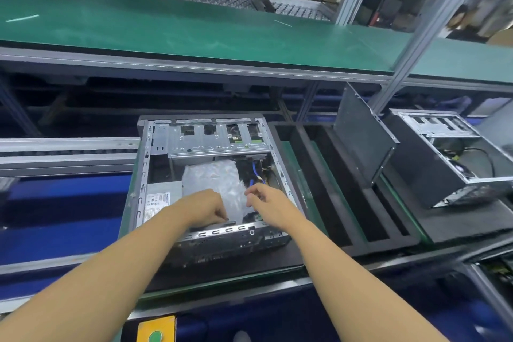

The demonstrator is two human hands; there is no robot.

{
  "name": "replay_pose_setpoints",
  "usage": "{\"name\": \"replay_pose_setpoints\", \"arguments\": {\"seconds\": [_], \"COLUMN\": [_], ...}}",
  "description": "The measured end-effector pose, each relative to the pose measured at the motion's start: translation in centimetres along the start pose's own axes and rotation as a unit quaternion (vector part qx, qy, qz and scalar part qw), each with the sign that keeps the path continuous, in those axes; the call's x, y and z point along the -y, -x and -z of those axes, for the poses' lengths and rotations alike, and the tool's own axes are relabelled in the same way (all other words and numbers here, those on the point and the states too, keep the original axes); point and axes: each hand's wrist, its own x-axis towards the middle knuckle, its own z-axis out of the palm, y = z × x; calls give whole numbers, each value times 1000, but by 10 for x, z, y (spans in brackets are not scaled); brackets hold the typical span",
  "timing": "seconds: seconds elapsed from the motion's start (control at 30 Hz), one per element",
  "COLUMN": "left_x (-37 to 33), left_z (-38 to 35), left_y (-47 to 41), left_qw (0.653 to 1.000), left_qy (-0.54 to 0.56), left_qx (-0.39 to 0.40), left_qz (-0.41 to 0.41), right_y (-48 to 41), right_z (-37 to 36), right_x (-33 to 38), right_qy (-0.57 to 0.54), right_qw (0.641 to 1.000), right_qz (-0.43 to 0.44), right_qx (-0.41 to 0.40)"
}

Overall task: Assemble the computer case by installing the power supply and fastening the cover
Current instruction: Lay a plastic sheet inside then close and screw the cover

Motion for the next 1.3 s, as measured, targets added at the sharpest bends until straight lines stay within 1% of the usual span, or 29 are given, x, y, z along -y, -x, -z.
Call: {"name": "replay_pose_setpoints", "arguments": {"seconds": [0.07, 0.13, 0.2, 0.23, 0.3, 0.33, 0.4, 0.43, 0.47, 0.53, 0.57, 0.6, 0.67, 0.77, 0.83, 0.9, 0.93, 0.97, 1.03, 1.17, 1.3], "left_x": [1, 1, 3, 4, 5, 6, 4, 3, 3, 3, 4, 5, 5, 10, 18, 23, 24, 23, 22, 21, 20], "left_z": [5, 9, 11, 12, 16, 17, 15, 13, 11, 8, 6, 6, 2, -9, -12, -11, -10, -11, -14, -12, -11], "left_y": [0, -1, -2, -2, -3, -6, -14, -18, -22, -31, -36, -41, -49, -56, -58, -60, -61, -62, -63, -61, -62], "left_qw": [999, 996, 994, 992, 988, 986, 993, 995, 995, 995, 998, 999, 996, 989, 985, 975, 970, 969, 971, 975, 970], "left_qy": [15, 29, 41, 54, 112, 135, 110, 92, 93, 96, 60, 5, -82, -125, -119, -112, -112, -111, -105, -63, -47], "left_qx": [39, 79, 98, 101, 83, 59, -11, -30, -32, -9, 1, 0, -30, -81, -107, -135, -144, -147, -147, -160, -181], "left_qz": [8, 18, 34, 48, 74, 73, 37, 17, -2, -25, -29, -32, -33, 5, 68, 138, 158, 167, 159, 139, 156], "right_y": [-1, -3, -8, -12, -17, -20, -28, -33, -38, -48, -54, -58, -66, -75, -78, -82, -84, -85, -87, -91, -93], "right_z": [1, 5, 9, 11, 14, 16, 17, 16, 16, 14, 12, 11, 9, 5, 4, 3, 3, 2, 0, -10, -20], "right_x": [2, 5, 7, 8, 11, 12, 13, 13, 12, 9, 7, 5, 0, -5, -7, -9, -11, -11, -14, -19, -21], "right_qy": [44, 111, 177, 190, 199, 208, 234, 250, 269, 303, 312, 316, 319, 302, 290, 254, 228, 212, 209, 227, 234], "right_qw": [999, 990, 974, 969, 961, 955, 940, 931, 921, 902, 894, 888, 878, 876, 875, 884, 891, 894, 890, 869, 867], "right_qz": [-4, -19, -42, -55, -85, -95, -106, -107, -105, -93, -90, -90, -92, -86, -85, -104, -123, -141, -154, -116, -104], "right_qx": [27, 87, 136, 150, 175, 191, 226, 245, 263, 294, 308, 322, 344, 366, 379, 378, 373, 370, 375, 424, 428]}}
